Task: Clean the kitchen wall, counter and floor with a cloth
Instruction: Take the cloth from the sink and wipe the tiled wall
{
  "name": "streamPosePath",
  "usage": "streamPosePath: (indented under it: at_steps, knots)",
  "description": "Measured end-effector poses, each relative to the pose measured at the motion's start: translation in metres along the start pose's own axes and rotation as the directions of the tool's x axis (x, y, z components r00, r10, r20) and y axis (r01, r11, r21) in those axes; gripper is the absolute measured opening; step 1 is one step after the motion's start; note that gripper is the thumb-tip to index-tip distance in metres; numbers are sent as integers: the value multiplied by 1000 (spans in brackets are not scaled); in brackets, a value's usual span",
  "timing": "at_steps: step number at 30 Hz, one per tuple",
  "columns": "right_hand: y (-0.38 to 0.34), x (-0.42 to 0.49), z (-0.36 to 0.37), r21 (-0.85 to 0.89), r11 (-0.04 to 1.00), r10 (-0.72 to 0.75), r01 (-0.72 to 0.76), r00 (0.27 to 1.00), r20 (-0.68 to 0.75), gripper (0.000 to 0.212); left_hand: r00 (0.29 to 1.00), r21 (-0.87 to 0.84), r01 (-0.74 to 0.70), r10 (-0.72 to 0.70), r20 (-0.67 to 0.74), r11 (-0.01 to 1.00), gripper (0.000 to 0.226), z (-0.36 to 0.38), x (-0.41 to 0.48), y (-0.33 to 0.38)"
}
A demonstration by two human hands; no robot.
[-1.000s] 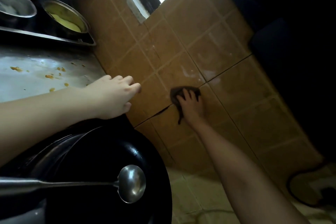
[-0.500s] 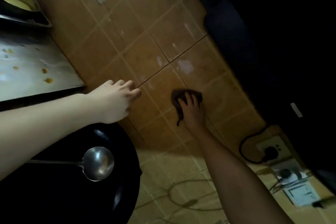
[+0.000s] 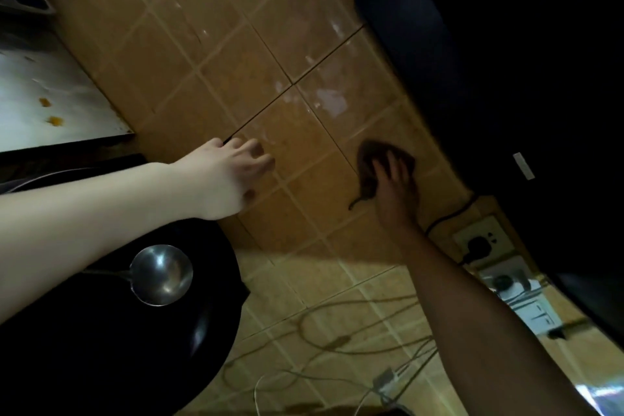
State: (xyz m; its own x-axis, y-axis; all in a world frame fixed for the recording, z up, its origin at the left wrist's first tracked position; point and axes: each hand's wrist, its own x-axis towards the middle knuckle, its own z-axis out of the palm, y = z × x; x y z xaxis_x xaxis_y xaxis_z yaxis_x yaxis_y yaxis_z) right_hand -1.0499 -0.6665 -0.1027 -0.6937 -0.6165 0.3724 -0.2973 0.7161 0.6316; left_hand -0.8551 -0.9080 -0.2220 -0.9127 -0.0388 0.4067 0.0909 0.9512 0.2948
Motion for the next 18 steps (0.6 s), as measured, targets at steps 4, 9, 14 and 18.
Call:
streamPosePath:
  at_steps: [4,9,14,18]
  knots:
    - [10,-8,6,84,987,147,-140,986,-82,62,1000,15,5,-4,-25,1000,51,8,-1,1]
    - [-9,-20,29,94,984,160,-152,984,-81,58,999,-5,12,-12,-51,1000,52,26,-8,-6]
    - [-27,-47,59,-47,999,11,-11,1000,6,66,1000,-13,13,-13,-15,1000,51,39,-12,-9]
    - [-48,-71,86,-121,986,-102,117,988,120,68,1000,-19,15,-15,13,1000,51,45,-11,-12]
